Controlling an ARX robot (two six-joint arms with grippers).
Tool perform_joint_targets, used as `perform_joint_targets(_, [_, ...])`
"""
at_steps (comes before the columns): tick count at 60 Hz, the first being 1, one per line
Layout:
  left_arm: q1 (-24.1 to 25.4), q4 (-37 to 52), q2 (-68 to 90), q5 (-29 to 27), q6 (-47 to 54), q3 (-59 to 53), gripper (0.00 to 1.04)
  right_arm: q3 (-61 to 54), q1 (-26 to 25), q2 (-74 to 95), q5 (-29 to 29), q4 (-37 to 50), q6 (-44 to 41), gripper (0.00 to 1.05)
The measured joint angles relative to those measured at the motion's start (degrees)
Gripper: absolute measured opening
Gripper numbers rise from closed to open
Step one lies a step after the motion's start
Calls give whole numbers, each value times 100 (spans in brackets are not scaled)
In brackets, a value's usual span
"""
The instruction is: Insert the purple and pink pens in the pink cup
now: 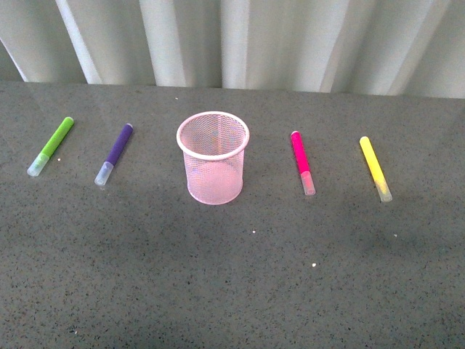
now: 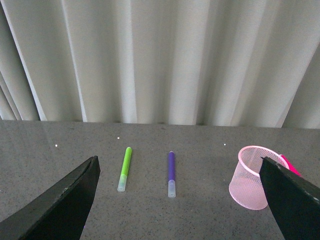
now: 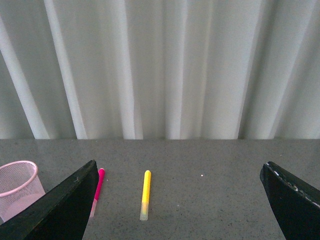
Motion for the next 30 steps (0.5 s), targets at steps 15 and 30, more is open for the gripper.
perform_joint_targets(15, [0, 0, 0, 0, 0, 0, 98, 0, 0, 0, 0, 0, 0, 98])
perform_joint_targets(30, [0, 0, 0, 0, 0, 0, 98, 0, 0, 0, 0, 0, 0, 98])
